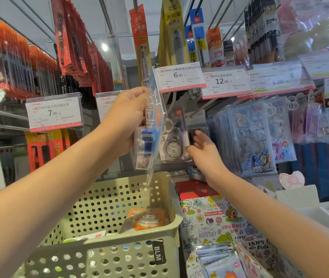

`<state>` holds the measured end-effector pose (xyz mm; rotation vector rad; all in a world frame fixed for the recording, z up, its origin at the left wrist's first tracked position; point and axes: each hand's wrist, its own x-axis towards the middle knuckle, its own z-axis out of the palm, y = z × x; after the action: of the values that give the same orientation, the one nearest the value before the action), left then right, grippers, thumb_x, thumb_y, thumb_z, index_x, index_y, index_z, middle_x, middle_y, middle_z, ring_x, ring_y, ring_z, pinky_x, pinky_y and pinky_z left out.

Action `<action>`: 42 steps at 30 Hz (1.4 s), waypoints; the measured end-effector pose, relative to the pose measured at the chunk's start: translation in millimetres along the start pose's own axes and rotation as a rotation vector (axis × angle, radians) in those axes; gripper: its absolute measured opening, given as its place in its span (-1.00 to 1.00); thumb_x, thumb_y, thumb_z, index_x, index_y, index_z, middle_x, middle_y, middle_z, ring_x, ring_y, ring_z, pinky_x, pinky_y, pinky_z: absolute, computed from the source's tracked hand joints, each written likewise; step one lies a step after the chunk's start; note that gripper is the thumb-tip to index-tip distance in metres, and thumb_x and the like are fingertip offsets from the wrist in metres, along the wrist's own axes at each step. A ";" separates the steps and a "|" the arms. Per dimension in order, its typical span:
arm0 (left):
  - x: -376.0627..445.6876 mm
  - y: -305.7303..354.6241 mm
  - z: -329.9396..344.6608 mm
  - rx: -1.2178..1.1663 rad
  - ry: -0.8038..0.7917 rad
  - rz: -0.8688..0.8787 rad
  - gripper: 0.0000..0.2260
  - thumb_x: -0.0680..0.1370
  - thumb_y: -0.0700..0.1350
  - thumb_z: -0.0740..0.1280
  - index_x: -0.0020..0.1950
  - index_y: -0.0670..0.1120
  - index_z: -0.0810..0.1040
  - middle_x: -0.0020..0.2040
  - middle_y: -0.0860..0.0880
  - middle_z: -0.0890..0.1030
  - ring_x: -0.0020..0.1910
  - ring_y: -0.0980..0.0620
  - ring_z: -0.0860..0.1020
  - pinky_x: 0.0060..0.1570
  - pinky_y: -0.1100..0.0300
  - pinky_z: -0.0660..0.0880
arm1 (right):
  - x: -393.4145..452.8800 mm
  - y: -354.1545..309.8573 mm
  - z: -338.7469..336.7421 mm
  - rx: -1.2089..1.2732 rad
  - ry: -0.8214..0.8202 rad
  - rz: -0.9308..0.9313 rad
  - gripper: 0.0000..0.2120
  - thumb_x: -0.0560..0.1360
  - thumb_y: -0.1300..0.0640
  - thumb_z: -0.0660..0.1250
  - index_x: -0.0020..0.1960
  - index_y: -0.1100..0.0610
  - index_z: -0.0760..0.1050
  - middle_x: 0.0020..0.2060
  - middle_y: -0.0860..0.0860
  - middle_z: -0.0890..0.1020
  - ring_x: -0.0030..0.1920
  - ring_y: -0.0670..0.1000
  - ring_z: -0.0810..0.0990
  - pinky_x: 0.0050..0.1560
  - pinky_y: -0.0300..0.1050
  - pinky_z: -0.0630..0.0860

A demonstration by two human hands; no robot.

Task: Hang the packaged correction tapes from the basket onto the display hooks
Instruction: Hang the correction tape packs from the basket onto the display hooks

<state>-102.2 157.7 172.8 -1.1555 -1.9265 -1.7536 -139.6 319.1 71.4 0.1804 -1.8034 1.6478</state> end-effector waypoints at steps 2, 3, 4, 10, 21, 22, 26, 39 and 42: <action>-6.3 3.2 6.3 -0.049 0.026 0.009 -0.74 0.63 -0.25 0.11 -0.24 -0.16 0.43 -0.69 0.03 0.43 -0.74 0.16 0.38 -0.66 0.41 0.30 | -12.3 -7.3 -0.4 -0.045 0.020 -0.056 -0.40 0.50 0.30 0.23 0.49 0.07 0.14 0.44 -0.01 0.31 0.42 -0.02 0.28 0.34 -0.12 0.24; -8.7 3.6 8.8 -0.069 0.039 0.016 -0.74 0.63 -0.26 0.11 -0.24 -0.17 0.43 -0.70 0.02 0.43 -0.74 0.16 0.39 -0.66 0.42 0.30 | -20.7 -12.5 -0.5 -0.039 0.011 -0.097 -0.39 0.48 0.33 0.24 0.47 0.06 0.17 0.41 -0.03 0.34 0.40 -0.04 0.30 0.37 -0.12 0.24; -10.8 3.9 11.3 -0.092 0.051 0.021 -0.75 0.63 -0.26 0.11 -0.23 -0.18 0.43 -0.70 0.01 0.43 -0.74 0.16 0.39 -0.66 0.42 0.30 | -30.3 -17.9 -0.4 -0.017 -0.018 -0.151 -0.39 0.46 0.36 0.25 0.44 0.04 0.21 0.36 -0.05 0.39 0.36 -0.07 0.34 0.39 -0.11 0.26; -16.8 2.5 21.7 -0.203 0.132 0.019 -0.77 0.62 -0.25 0.13 -0.23 -0.15 0.41 -0.69 0.03 0.43 -0.73 0.18 0.38 -0.66 0.43 0.28 | -85.5 -43.3 4.8 -0.048 -0.349 -0.472 -0.27 0.30 0.23 0.36 0.39 -0.10 0.18 0.34 -0.08 0.40 0.36 -0.16 0.37 0.36 -0.17 0.33; -16.6 -4.4 28.3 -0.258 0.227 0.037 -0.82 0.58 -0.27 0.16 -0.19 -0.15 0.47 -0.54 0.06 0.50 -0.59 0.17 0.47 -0.56 0.36 0.40 | -98.2 -51.1 19.8 0.061 -0.093 -0.516 -0.62 0.39 0.16 0.43 0.13 -0.09 0.40 0.06 0.03 0.58 0.07 0.00 0.59 0.10 0.04 0.55; -15.7 -5.3 27.8 -0.261 0.226 0.030 -0.81 0.58 -0.27 0.17 -0.21 -0.13 0.46 -0.51 0.04 0.52 -0.56 0.14 0.49 -0.55 0.35 0.41 | -99.3 -50.7 19.7 0.075 -0.078 -0.523 -0.63 0.40 0.19 0.42 0.11 -0.10 0.41 0.05 0.04 0.60 0.05 0.00 0.60 0.09 0.04 0.55; -12.6 -6.6 24.2 -0.228 0.215 -0.003 -0.86 0.57 -0.24 0.19 -0.13 -0.13 0.51 -0.31 -0.05 0.60 -0.39 0.06 0.59 -0.38 0.19 0.55 | -101.3 -46.2 15.0 0.079 -0.021 -0.482 -0.81 0.43 0.23 0.40 0.00 0.05 0.51 -0.11 -0.02 0.62 -0.09 0.02 0.63 -0.03 0.06 0.57; -0.5 -4.0 8.4 0.056 0.165 0.050 -0.73 0.60 -0.18 0.19 -0.31 -0.09 0.45 -0.40 -0.01 0.46 -0.42 0.10 0.37 -0.40 0.29 0.34 | -96.0 -25.1 -13.9 0.179 -0.090 -0.282 -0.74 0.46 0.29 0.35 0.08 0.04 0.47 -0.08 -0.02 0.70 -0.06 -0.04 0.68 -0.07 -0.11 0.62; -0.4 -0.2 5.0 0.106 0.150 0.068 -0.72 0.60 -0.16 0.21 -0.32 -0.09 0.46 -0.48 0.05 0.45 -0.50 0.14 0.35 -0.48 0.31 0.27 | -89.7 -25.1 -19.2 0.250 -0.125 -0.236 -0.67 0.46 0.31 0.34 0.15 0.02 0.41 -0.07 -0.04 0.72 -0.06 -0.04 0.69 -0.12 -0.16 0.61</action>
<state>-100.7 162.3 171.3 -1.0114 -1.8461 -1.6324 -50.9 302.1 41.6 0.5959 -1.5894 1.7152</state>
